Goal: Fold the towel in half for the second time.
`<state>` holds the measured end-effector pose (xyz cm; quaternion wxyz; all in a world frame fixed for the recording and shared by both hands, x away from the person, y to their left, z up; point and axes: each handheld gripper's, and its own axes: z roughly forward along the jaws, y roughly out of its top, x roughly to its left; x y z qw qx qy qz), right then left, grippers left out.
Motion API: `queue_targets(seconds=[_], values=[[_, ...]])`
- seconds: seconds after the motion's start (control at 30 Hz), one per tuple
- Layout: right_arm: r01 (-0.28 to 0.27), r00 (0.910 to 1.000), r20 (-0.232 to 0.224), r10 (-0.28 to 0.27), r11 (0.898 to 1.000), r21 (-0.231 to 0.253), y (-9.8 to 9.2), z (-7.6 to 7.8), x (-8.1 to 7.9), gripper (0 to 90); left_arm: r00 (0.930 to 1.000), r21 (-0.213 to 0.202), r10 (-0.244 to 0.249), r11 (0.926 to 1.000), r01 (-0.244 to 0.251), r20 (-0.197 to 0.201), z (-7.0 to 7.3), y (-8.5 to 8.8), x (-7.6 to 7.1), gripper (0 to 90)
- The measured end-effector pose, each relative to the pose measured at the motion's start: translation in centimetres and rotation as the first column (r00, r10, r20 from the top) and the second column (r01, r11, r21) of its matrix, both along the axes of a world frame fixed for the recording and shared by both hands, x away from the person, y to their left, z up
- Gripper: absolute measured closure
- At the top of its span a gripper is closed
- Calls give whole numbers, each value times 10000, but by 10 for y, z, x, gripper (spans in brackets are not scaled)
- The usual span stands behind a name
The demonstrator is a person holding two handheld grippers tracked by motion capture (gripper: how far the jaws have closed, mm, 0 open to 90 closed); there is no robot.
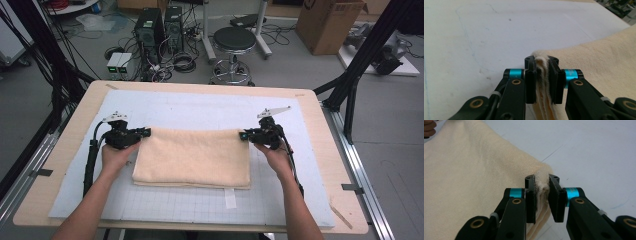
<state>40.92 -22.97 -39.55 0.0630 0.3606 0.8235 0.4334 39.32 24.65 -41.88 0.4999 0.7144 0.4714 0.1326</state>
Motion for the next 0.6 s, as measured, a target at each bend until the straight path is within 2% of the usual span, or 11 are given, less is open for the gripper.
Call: queue_targets(seconds=[0.07, 0.1, 0.2, 0.23, 0.27, 0.33, 0.43, 0.47, 0.53, 0.6], values=[[148, 9999, -7, -148, 9998, -163, 1, 2, 6, 781, 9999, -39, 119, 9999, -119, 56, 2, 0, 4, 782], [216, 9997, 116, -215, 9997, -127, 1, 3, 9, 781, 9999, 33, 104, 9999, -103, -54, 3, -1, 7, 782], [446, 9990, 105, -444, 9989, -165, 1, 4, 16, 781, 9998, 268, 213, 9994, -211, -39, 5, -5, 16, 782], [506, 9986, 151, -503, 9984, -232, 2, 4, 18, 781, 9996, 302, 253, 9992, -255, 82, 6, -6, 18, 782], [583, 9982, 149, -579, 9979, -291, 3, 4, 20, 781, 9991, 192, 391, 9990, -394, 163, 5, -7, 19, 783], [694, 9975, 167, -690, 9972, -284, 3, 4, 25, 781, 9984, -30, 566, 9984, -566, 6, 1, -5, 24, 783], [852, 9961, 263, -847, 9962, -162, 6, 5, 32, 782, 9969, -145, 779, 9968, -781, -127, -6, -2, 29, 782], [917, 9957, 176, -913, 9956, -207, 8, 4, 34, 782, 9960, -200, 876, 9959, -880, -168, -7, -2, 30, 782], [994, 9946, 343, -978, 9940, -456, 11, 3, 36, 783, 9952, -117, 969, 9952, -971, -134, -10, -2, 32, 782], [1093, 9937, 305, -1081, 9932, -404, 12, -1, 39, 783, 9945, -206, 1015, 9946, -1020, -252, -13, -1, 35, 782]])
